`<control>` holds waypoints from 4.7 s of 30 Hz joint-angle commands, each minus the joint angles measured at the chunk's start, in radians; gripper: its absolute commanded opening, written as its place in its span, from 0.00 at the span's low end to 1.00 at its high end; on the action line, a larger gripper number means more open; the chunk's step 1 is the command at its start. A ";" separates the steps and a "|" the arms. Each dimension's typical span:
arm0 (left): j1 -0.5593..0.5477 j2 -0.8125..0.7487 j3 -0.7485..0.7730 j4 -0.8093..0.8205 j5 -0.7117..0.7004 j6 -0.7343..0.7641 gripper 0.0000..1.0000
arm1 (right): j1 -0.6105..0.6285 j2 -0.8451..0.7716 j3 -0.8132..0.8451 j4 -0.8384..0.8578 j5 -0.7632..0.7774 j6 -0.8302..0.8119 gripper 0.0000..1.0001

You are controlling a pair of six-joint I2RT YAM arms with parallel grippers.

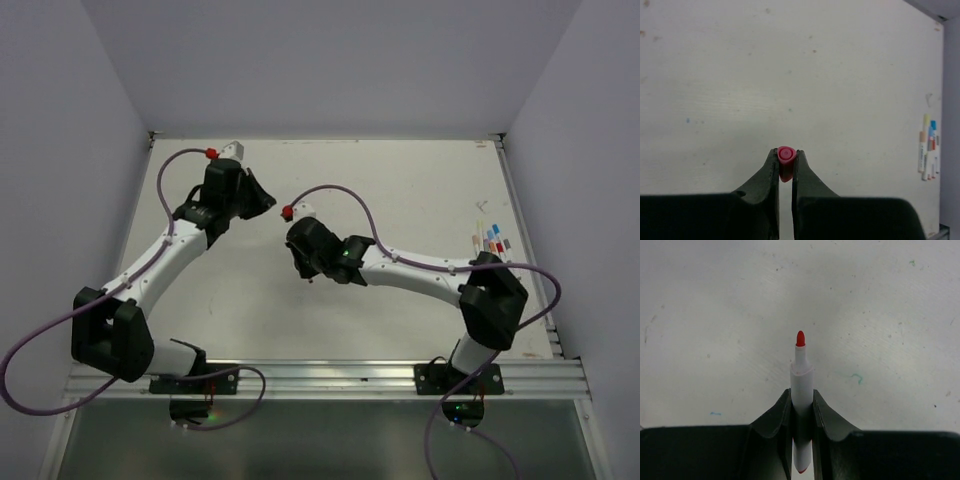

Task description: Open the pen caps

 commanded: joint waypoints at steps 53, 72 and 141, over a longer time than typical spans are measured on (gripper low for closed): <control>0.292 0.265 -0.180 -0.097 -0.254 0.235 0.04 | -0.516 0.578 0.511 -0.189 -0.277 -0.198 0.00; 0.292 0.245 -0.200 -0.088 -0.234 0.210 0.43 | -0.512 0.516 0.360 -0.115 -0.297 -0.197 0.31; -0.308 -0.097 -0.230 0.144 -0.068 0.098 0.69 | -1.246 -0.165 -0.295 -0.137 -0.134 -0.247 0.80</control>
